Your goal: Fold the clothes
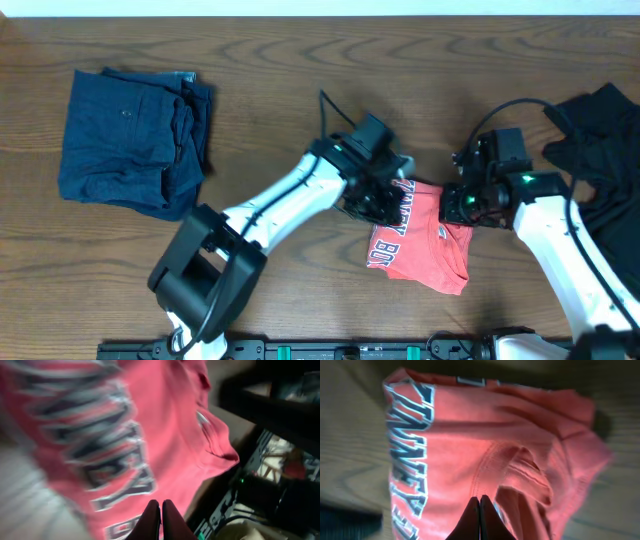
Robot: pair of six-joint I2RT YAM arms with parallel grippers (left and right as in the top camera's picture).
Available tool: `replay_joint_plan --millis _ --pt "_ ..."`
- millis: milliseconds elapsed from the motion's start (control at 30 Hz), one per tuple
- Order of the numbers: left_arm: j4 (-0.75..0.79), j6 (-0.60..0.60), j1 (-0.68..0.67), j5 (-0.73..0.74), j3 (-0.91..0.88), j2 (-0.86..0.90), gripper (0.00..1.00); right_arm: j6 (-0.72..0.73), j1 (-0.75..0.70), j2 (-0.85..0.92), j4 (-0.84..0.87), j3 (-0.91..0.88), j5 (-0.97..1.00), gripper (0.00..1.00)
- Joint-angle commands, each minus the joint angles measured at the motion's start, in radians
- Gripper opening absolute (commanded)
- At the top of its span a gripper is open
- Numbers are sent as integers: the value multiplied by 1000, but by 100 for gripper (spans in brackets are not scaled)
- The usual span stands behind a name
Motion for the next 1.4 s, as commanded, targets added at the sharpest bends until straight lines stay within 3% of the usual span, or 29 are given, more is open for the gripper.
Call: replay_joint_plan --millis 0,200,433,600,800,900,1100,1167,1300,1367 --pt "17 -51 -51 -96 -36 43 6 -9 0 75 50 -73 -61 1" --pt "111 -123 -69 -139 -78 199 7 110 -1 208 134 -135 17 1" --pt "105 -158 -4 -142 -77 242 6 141 -1 185 104 -119 38 1" --pt "75 -55 90 -153 -38 164 6 -2 -1 60 81 -91 -151 5" --pt "-62 91 208 -285 63 70 7 -24 -1 -154 92 -78 -230 20" --pt "-159 154 253 -307 129 22 16 -24 -1 -224 116 -78 -196 27" --pt "-283 157 269 -306 154 -84 49 -25 2 -204 173 -87 -114 19" --pt "-331 156 266 -306 154 -97 56 -28 13 -166 206 -95 -119 17" --pt "-423 143 266 -305 142 -93 58 -66 56 -46 263 -101 -148 14" --pt "-435 108 266 -306 118 -93 68 -67 78 27 282 -101 -143 13"
